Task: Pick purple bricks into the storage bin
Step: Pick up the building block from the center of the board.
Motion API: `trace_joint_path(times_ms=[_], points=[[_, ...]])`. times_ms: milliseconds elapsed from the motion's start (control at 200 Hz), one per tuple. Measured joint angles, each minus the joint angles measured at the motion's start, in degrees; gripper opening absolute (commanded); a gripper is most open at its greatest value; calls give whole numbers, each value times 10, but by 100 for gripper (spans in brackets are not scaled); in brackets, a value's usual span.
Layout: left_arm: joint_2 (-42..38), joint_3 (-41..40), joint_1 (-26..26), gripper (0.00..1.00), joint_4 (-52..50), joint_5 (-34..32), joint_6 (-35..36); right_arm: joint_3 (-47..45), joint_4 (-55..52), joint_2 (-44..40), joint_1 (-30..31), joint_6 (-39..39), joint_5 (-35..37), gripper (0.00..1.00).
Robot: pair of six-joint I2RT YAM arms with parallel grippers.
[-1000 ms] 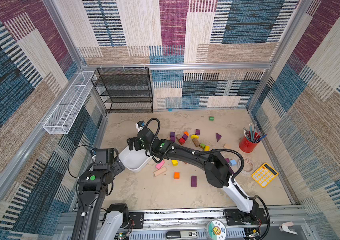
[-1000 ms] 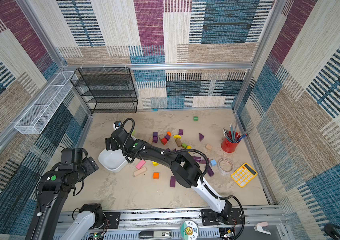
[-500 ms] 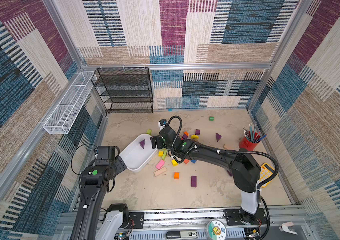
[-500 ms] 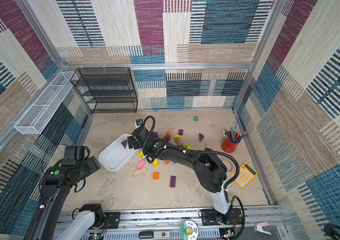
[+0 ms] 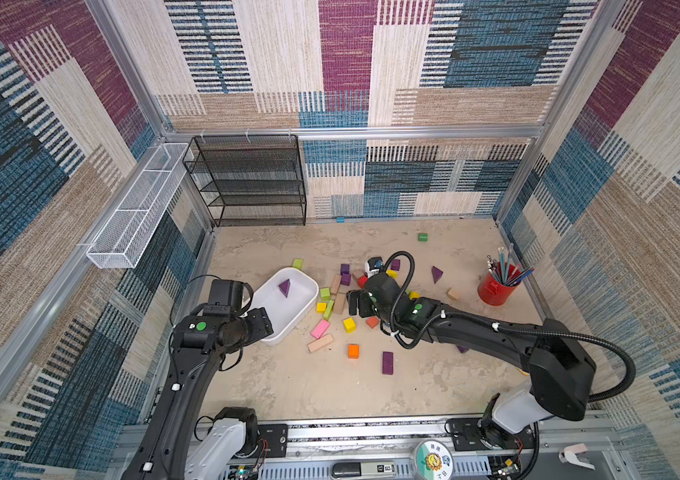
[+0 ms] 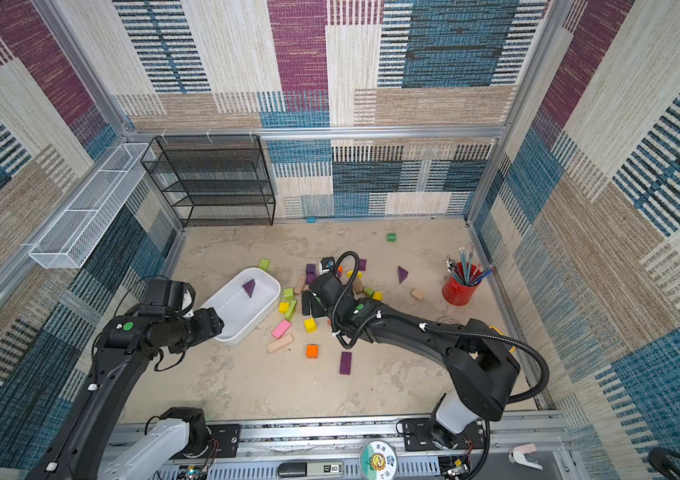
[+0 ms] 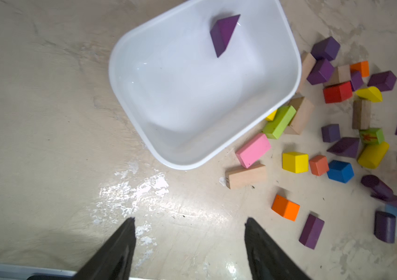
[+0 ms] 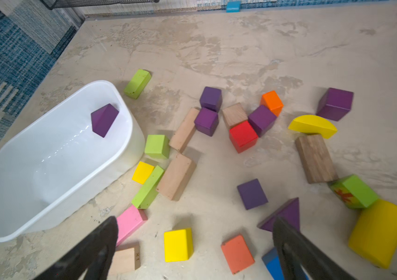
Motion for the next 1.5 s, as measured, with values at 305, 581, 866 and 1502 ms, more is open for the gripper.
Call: trace_joint_path(times_ms=[305,581,866,1502], points=[[88,45,-181,72,6,-24,-24,-73,6,-97,-90,3,-28,100],[178,79,-363,70,22,-81,-87,-94,10,-152,-180,-10,-64,100],[316,149,-514,69,42,-124,-148,-74,20,-147,-256,-37,-122,100],[535,258,-627,62,117,-88,-216,36,54,-56,-301,-107,-236,100]])
